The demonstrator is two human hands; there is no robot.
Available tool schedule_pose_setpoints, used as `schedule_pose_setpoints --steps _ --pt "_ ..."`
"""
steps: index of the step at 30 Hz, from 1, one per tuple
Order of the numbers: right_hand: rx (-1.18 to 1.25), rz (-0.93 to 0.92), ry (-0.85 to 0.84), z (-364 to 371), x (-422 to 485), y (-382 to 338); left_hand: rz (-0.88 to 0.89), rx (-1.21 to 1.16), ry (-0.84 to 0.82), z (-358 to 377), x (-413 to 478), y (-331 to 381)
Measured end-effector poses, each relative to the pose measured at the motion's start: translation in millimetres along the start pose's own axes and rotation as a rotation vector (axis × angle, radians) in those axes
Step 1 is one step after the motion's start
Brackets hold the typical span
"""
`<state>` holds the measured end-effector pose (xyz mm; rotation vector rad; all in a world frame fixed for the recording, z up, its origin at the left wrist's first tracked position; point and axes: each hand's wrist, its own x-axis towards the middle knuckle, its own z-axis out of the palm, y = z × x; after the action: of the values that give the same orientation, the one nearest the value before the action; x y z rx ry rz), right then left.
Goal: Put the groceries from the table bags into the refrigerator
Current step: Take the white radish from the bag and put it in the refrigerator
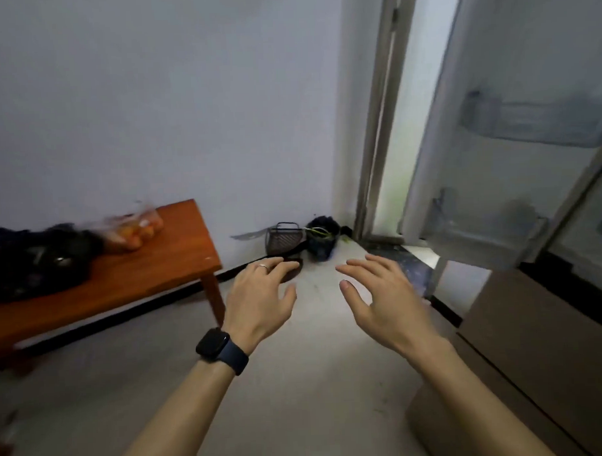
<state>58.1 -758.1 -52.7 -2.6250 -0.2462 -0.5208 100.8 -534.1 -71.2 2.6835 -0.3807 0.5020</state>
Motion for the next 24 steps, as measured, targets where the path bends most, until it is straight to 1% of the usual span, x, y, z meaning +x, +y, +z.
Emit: schedule_pose_setpoints --steps 5,8,13,18,24 --pt "0.050 -0.197 -0.065 90 36 -148 -0.238 0.083 0.064 -81 -55 -155" --pt "0.097 -0.283 -0.107 139 49 -237 -0.338 0.155 0.075 -129 -92 -248" --pt "0.147 -0.411 -0.167 202 67 -365 -0.493 0.218 0.094 -204 -146 -368" --pt "0.164 -0.507 -0.245 254 84 -454 -0.617 0.221 0.121 -250 -183 -454" --pt "0.190 -0.588 -0.329 330 109 -533 -0.714 0.198 0.154 -273 -202 -547"
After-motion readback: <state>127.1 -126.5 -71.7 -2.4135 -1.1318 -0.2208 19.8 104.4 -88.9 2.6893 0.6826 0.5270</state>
